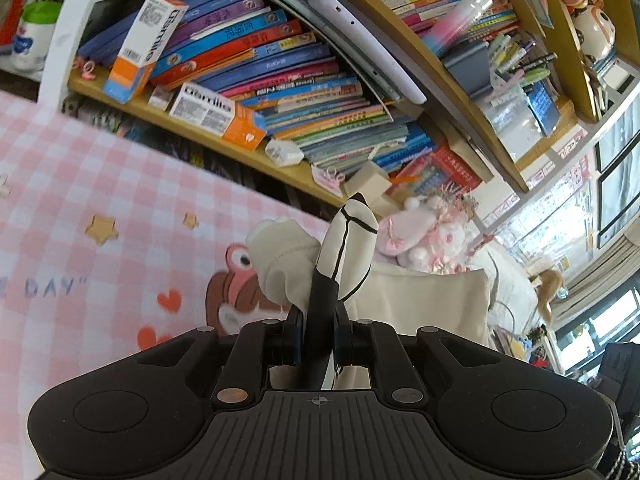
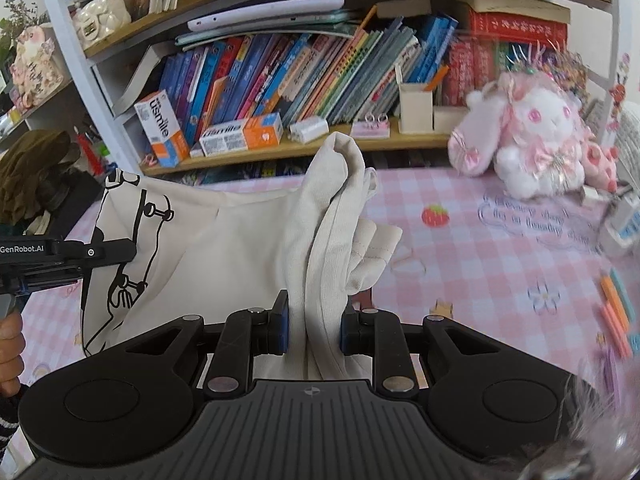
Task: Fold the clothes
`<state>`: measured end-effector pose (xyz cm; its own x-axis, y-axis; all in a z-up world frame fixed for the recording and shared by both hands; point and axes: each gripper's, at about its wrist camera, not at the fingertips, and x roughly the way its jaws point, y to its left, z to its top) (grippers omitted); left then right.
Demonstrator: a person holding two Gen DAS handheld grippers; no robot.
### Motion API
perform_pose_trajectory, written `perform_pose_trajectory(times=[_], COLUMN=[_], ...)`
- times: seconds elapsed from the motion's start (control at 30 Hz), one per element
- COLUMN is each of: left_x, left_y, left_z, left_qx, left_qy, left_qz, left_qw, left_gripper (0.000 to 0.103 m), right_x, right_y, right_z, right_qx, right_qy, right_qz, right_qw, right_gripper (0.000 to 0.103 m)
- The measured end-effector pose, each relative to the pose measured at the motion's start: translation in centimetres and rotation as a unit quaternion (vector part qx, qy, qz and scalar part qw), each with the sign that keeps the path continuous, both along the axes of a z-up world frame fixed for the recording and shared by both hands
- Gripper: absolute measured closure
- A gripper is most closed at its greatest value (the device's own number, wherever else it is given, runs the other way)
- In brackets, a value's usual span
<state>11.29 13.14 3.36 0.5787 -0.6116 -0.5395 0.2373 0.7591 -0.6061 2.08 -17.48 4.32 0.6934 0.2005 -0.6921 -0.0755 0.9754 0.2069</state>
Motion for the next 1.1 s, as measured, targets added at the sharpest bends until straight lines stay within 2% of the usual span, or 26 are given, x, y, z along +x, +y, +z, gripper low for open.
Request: perform_pose_trajectory(times=[0.33, 0.7, 0.87, 1.1], left_x=[7.3, 14.8, 16.6, 17.6], left_y=[-2.2, -3.7, -4.3, -4.5], left_z=[-1.0, -3.6, -5.2, -7.1], left_qx=[-0.007, 0.014, 0.032, 0.036], left_qy=[-0.011, -0.011, -0.005, 0.004], left_qz=[0.005, 0.004, 0.003, 0.000], left_qw=[0.9999, 0.9998, 0.9995, 0.9993], left_gripper=[0.091, 0.091, 0.091, 0.091], right_x=[8.0, 16.3, 18.1, 19.1], right_y=[-2.8, -4.2, -4.1, -4.4], right_z=[0.0, -2.6, -4.3, -6.3], right_qx=[-0.009, -0.019, -0.028, -0.019], right_qy=[-0.015, -0.014, -0.009, 0.004], right_qz=[0.007, 0.014, 0.019, 0.014], right_qw=[1.000, 1.000, 0.999, 1.000], right_gripper=[0.082, 0.082, 0.082, 0.082])
